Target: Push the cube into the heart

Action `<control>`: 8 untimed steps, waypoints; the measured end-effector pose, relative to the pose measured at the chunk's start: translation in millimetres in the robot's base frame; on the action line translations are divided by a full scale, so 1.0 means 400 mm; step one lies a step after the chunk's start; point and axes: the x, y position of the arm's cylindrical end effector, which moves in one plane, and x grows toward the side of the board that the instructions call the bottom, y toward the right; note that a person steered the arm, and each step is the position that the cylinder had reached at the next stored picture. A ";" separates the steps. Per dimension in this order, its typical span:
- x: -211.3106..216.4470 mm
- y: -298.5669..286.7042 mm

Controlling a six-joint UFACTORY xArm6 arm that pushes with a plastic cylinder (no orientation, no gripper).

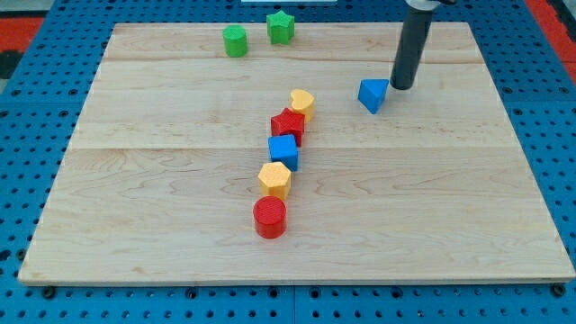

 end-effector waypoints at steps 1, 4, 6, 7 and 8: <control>0.180 0.019; 0.292 -0.746; 0.433 -0.937; 0.257 -0.935; 0.099 -0.725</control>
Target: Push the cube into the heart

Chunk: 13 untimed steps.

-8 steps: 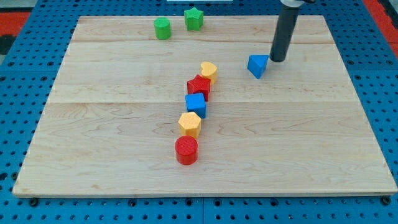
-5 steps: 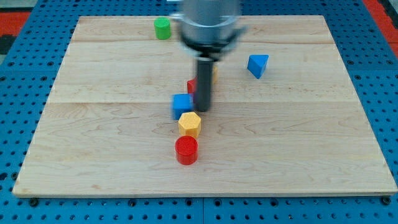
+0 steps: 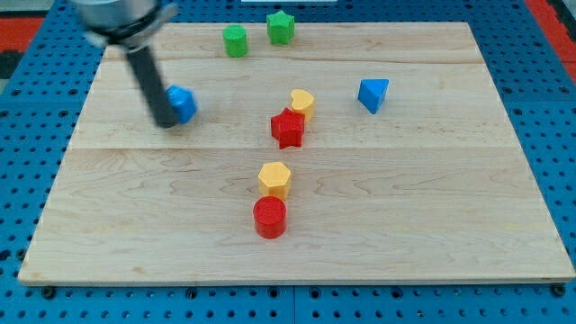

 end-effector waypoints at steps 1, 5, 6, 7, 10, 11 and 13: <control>-0.103 0.099; -0.055 -0.359; -0.134 -0.242; -0.038 -0.013; -0.067 0.167; -0.035 0.164; -0.009 0.165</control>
